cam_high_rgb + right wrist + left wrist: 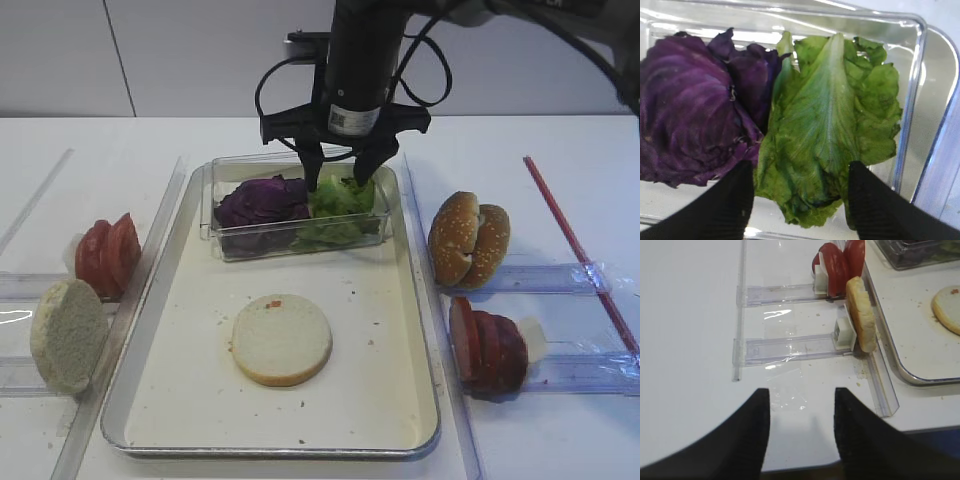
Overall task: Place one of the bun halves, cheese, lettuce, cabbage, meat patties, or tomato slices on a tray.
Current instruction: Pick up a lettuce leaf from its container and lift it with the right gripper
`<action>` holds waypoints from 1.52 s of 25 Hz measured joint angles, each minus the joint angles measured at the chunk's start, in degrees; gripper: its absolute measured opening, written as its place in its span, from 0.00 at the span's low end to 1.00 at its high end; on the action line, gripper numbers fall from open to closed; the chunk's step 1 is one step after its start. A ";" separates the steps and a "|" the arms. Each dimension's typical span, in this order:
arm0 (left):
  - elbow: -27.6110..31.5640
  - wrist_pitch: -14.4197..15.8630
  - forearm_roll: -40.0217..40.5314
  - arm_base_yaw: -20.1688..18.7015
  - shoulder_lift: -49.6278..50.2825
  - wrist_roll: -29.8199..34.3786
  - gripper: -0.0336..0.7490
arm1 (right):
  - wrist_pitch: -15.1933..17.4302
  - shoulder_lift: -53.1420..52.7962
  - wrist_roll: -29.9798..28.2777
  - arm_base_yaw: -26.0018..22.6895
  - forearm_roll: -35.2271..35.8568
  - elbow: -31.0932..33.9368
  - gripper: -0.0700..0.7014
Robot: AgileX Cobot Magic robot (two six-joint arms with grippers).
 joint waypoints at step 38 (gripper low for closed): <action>0.00 0.00 0.00 0.00 0.00 0.00 0.42 | -0.22 5.23 0.28 0.00 0.00 -0.03 0.16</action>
